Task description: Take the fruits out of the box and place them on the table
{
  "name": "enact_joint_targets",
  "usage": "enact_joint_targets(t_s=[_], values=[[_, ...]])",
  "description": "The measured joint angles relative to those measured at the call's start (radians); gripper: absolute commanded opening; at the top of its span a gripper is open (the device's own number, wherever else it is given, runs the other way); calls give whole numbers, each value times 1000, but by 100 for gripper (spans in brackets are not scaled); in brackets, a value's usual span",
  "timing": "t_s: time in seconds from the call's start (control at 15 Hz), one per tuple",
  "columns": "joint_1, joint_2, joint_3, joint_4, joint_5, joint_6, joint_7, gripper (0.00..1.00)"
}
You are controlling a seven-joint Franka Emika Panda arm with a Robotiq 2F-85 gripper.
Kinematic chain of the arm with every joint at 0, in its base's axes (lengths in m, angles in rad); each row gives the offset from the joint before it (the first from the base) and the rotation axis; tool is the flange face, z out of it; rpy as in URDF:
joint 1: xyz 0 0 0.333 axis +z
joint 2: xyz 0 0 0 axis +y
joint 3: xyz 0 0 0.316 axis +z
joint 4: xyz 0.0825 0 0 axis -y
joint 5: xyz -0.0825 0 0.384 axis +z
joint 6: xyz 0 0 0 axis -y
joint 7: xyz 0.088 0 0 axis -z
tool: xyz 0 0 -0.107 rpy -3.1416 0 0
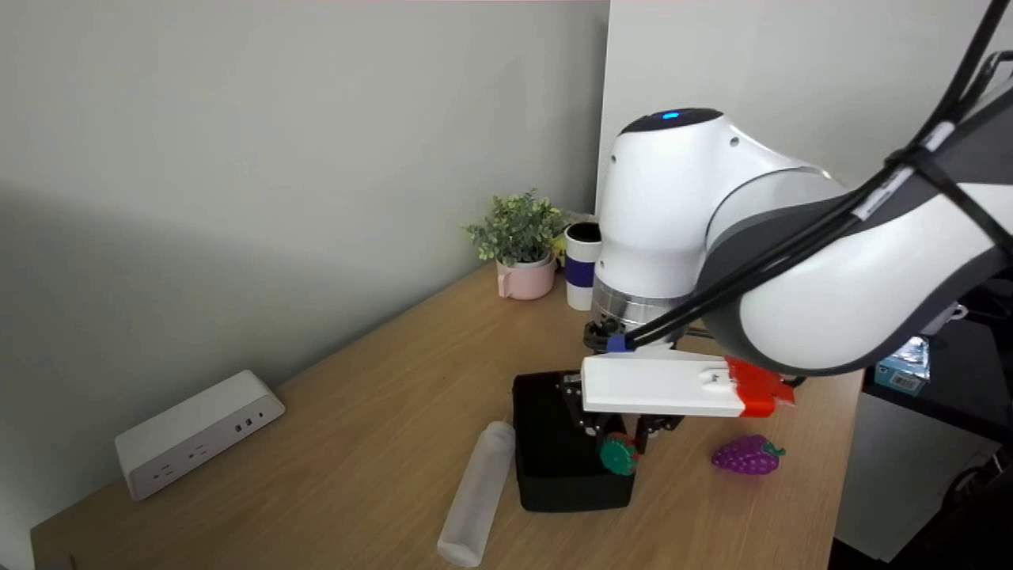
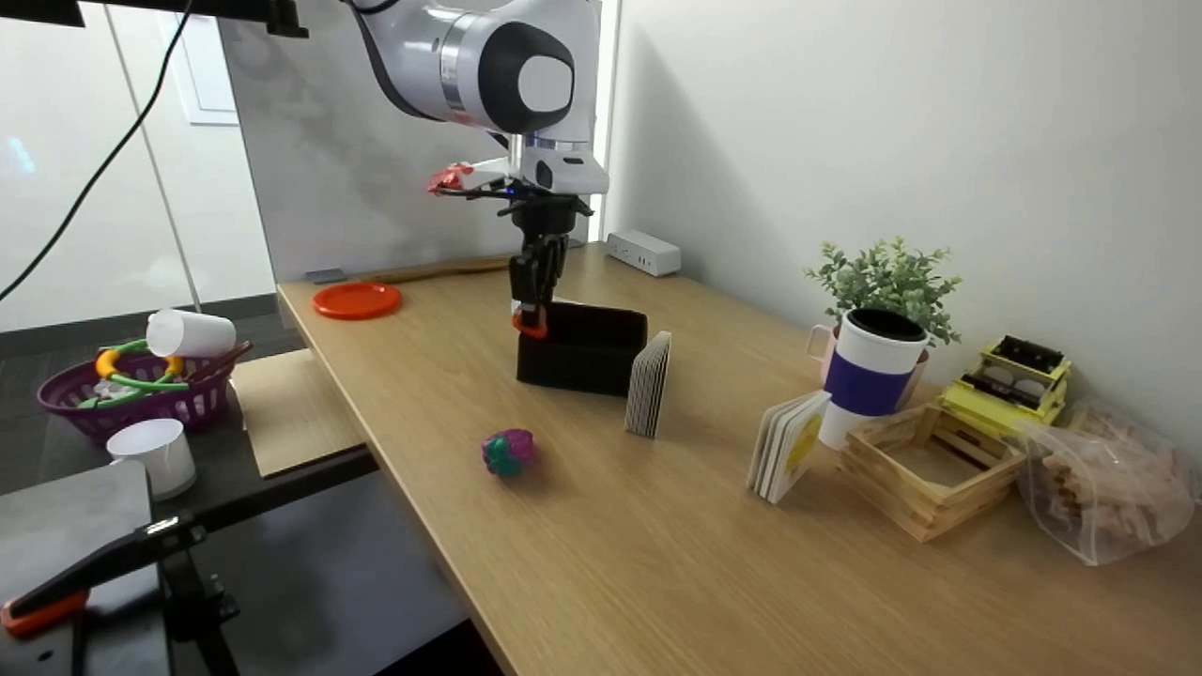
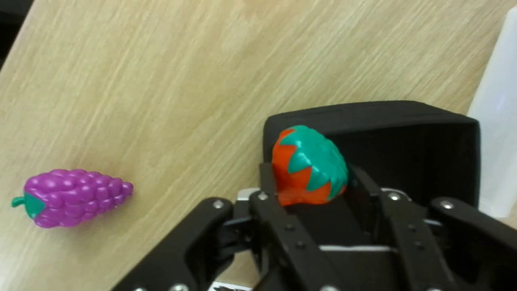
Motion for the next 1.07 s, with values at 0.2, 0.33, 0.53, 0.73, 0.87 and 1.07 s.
enact_joint_targets(t_s=[0.2,0.33,0.53,0.73,0.87,1.07], values=[[0,-45,-3,-75,-16,1,68,21],[0,-76,-5,-121,-24,2,103,21],[-1,-114,-6,-176,-40,2,142,21],[-1,-141,-6,-213,-64,3,172,21],[-1,-152,-6,-227,-79,3,186,21],[-3,-159,-4,-244,-83,3,189,21]])
